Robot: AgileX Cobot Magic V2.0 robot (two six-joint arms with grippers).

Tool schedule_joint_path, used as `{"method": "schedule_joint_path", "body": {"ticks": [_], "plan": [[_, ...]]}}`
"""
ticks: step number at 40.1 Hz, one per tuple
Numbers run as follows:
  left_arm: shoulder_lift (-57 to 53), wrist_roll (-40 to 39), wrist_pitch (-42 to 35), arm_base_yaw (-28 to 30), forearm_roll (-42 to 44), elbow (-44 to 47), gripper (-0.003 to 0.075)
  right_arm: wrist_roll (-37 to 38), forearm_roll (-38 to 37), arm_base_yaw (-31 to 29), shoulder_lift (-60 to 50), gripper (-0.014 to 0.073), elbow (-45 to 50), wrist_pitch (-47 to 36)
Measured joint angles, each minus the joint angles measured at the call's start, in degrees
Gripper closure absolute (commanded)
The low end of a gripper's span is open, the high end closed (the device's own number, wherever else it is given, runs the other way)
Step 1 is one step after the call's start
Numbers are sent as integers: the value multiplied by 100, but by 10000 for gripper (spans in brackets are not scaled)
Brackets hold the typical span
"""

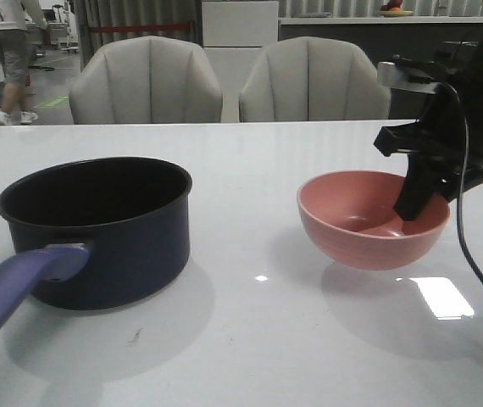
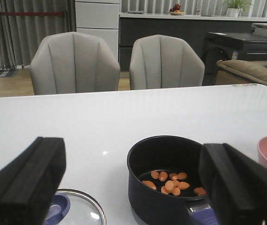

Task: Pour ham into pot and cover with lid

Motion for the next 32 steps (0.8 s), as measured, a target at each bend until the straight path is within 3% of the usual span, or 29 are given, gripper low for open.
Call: {"method": "schedule_joint_path", "body": {"ticks": [10,21,32], "plan": [[0,0,0,0,0,0,95,14,0,0,89,134,0,-19],[0,0,0,0,0,0,95,14,-111,0,-103,129,-10,-33],[0,0,0,0,0,0,95,23,-136,0,-1214,129,-10,-80]]}}
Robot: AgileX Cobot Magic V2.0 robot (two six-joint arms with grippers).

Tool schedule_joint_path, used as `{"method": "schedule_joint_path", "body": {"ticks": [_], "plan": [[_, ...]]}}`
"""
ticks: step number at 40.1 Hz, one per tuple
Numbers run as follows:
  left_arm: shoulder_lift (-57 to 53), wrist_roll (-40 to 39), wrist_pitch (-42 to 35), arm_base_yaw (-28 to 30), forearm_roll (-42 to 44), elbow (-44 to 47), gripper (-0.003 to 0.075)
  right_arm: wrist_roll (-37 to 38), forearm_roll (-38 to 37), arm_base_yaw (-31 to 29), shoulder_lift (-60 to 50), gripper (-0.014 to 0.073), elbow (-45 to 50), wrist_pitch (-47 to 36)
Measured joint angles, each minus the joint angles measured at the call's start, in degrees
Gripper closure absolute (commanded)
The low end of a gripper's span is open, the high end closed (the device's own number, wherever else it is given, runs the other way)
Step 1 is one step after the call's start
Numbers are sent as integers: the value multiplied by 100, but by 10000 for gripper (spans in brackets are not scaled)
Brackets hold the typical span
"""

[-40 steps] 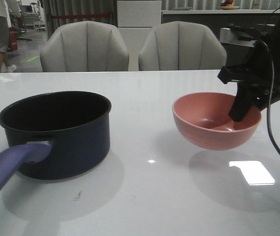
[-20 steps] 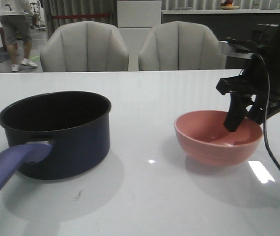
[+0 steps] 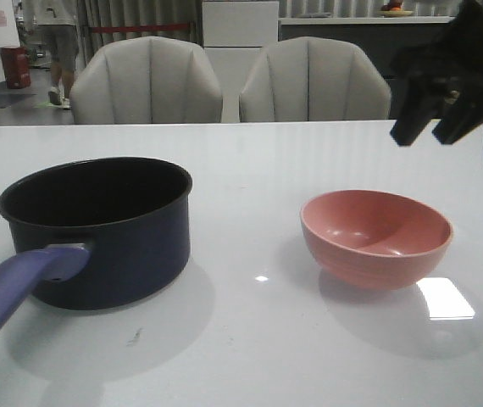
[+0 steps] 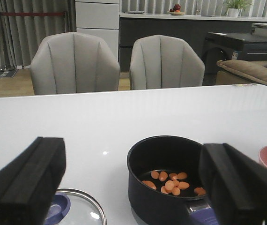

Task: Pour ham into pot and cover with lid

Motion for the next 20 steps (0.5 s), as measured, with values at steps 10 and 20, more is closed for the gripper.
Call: {"method": "schedule_joint_path", "body": {"ticks": [10,20], "plan": [[0,0,0,0,0,0,95,0,35,305,-1192,129,242,-341],[0,0,0,0,0,0,95,0,47,728,-2543,129,1134,-1134]]}}
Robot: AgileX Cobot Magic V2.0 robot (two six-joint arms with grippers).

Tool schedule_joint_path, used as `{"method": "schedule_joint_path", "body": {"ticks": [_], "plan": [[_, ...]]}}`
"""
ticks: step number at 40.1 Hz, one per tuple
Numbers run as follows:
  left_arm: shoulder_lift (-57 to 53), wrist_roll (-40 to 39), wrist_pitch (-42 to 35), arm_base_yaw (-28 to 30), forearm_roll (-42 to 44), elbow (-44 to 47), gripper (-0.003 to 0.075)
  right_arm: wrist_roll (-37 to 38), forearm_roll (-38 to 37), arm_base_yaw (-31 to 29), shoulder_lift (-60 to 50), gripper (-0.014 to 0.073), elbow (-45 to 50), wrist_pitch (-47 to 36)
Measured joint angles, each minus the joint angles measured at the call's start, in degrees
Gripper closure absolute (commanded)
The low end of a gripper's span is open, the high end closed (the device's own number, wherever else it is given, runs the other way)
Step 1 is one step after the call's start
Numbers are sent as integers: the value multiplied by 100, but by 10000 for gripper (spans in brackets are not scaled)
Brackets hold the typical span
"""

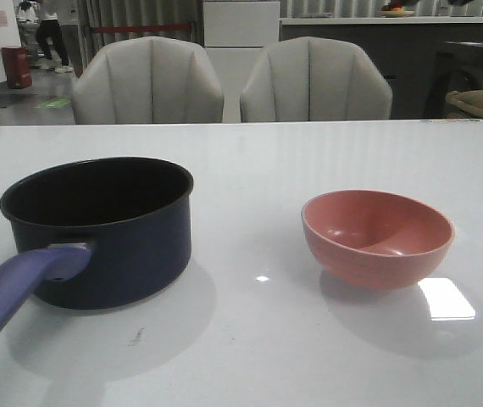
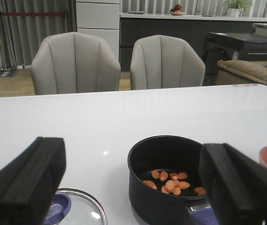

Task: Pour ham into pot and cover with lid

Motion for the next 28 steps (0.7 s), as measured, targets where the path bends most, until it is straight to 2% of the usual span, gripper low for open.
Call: {"method": "schedule_joint_path", "body": {"ticks": [15,28], "plan": [[0,0,0,0,0,0,95,0,33,384,-2744,130,2169,-1672],[0,0,-20,0,0,0,95,0,45,422,-5444,130,4022,-1955]]}}
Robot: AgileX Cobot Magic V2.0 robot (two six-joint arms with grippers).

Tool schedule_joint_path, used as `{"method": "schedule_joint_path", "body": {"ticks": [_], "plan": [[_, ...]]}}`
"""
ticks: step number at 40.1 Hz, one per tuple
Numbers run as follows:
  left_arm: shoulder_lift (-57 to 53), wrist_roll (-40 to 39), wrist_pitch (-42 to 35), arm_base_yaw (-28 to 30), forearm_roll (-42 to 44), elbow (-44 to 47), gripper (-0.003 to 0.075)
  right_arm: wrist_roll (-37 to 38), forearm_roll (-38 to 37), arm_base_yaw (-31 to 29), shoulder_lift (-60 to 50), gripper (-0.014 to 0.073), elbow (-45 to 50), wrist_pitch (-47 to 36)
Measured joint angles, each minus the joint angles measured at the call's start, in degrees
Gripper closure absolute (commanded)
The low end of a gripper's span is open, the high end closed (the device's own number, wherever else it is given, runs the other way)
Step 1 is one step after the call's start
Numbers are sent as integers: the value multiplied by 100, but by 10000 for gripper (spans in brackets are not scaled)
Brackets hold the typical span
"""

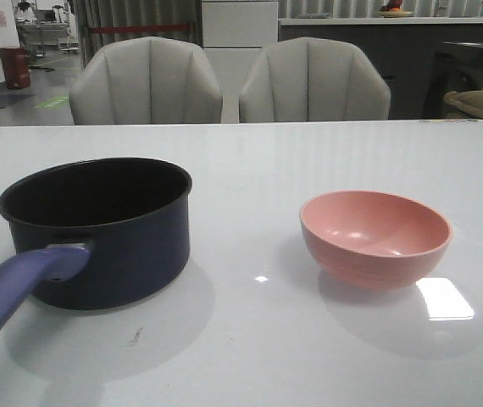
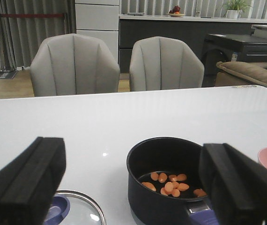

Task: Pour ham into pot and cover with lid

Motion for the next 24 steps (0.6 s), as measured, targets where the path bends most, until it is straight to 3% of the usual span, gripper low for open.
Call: {"method": "schedule_joint_path", "body": {"ticks": [11,13,18,24], "plan": [[0,0,-30,0,0,0,95,0,12,0,-1022,144,940,-12],[0,0,-28,0,0,0,95,0,12,0,-1036,197,1002,-12],[0,0,-28,0,0,0,95,0,22,0,-1044,461,1103,-23],[0,0,-28,0,0,0,95,0,22,0,-1044,435,1200,-23]]}}
